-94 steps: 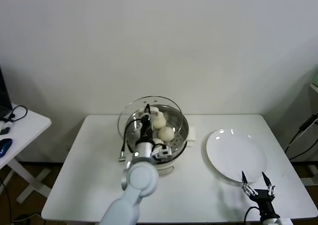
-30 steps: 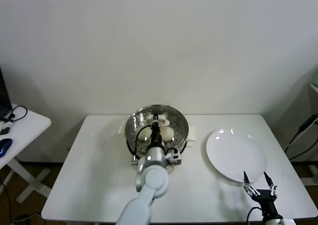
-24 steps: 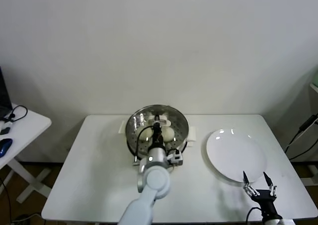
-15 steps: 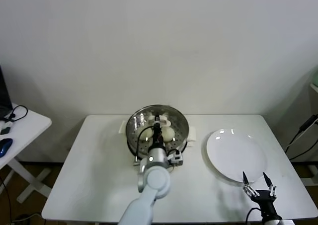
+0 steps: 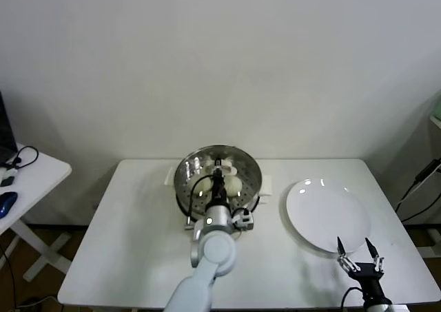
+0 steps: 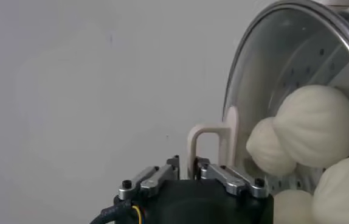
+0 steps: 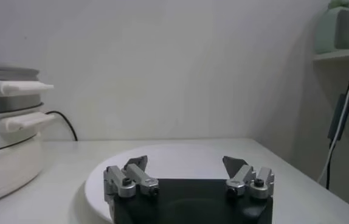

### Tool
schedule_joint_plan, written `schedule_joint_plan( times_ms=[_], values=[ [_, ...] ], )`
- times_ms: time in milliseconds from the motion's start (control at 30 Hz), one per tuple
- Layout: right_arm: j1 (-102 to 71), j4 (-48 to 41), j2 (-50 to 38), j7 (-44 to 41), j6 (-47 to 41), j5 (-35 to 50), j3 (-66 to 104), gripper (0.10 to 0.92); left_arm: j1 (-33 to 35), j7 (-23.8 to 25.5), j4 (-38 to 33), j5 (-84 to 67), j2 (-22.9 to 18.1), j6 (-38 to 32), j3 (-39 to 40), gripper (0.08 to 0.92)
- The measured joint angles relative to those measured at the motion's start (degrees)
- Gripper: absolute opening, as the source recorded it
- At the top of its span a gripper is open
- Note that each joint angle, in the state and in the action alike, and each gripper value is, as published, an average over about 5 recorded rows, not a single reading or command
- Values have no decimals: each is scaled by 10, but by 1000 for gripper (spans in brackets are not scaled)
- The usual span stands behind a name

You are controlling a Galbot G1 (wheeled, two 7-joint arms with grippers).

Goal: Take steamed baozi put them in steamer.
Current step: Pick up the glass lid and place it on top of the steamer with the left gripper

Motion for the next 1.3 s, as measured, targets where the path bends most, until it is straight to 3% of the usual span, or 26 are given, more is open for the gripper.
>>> schedule_joint_plan(
  times_ms=[633,800,1300],
  values=[
    [-2,4,4,-1,1,-3,-3,823,11,-8,-22,-1,0,-1,0,783],
    [-2,4,5,-1,1,-4,-3,823,18,-3,-37,-12,5,-1,5,821],
    [2,1,11,4,-5,-1,-8,823,62,6,-131,-71,49,-1,2,823]
  ],
)
